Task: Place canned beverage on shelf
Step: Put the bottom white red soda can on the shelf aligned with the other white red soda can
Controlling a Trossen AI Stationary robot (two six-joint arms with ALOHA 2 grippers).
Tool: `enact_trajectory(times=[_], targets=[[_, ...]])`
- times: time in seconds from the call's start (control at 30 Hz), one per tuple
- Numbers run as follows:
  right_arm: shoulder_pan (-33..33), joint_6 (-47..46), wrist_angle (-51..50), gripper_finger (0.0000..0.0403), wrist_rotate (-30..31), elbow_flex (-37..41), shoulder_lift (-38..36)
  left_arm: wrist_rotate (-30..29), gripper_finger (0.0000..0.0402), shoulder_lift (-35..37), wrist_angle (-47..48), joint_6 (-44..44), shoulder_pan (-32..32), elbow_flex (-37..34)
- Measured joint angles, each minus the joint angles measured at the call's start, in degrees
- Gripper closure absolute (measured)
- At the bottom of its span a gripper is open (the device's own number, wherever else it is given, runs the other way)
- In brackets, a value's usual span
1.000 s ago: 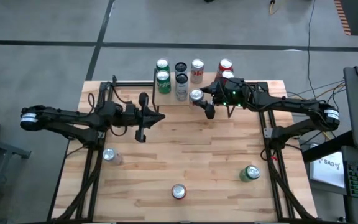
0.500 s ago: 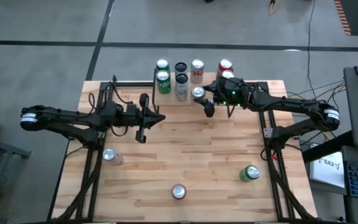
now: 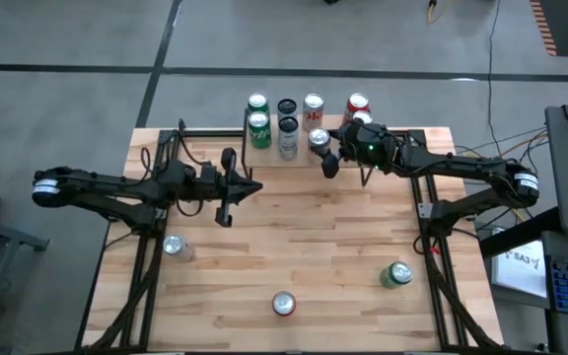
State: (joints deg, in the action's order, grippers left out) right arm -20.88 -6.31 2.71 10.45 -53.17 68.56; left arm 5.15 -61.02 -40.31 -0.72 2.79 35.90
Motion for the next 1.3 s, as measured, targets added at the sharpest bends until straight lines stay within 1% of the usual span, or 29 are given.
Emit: enact_trajectory(times=[0.13,0.57,0.83,1.13,1.3], targets=[[0.00,-0.08,-0.21,0.0110,3.53,0.00,0.51,0.00,0.0402,0.00,0.02,-0.27,0.02,0.00],[0.00,-2.86,1.82,0.0110,3.73,0.00,2.72,-0.07,0.0402,0.00,0.01,-2.04,0.04,0.03],[0.02,-2.83,2.88,0.0109,4.63,-0.02,3.84,-0.07,0.0402,0.00,0.28,-2.70,0.04,0.31],[0.02,-2.26,1.94,0.0072,4.65,-0.02,3.82,-0.07,0.0402,0.00,0.25,-3.50,0.04,0.31],[0.02,-1.90,1.81,0.0068,4.64,0.09,3.95,-0.07,0.0402,0.00,0.28,-3.53,0.04,0.36]])
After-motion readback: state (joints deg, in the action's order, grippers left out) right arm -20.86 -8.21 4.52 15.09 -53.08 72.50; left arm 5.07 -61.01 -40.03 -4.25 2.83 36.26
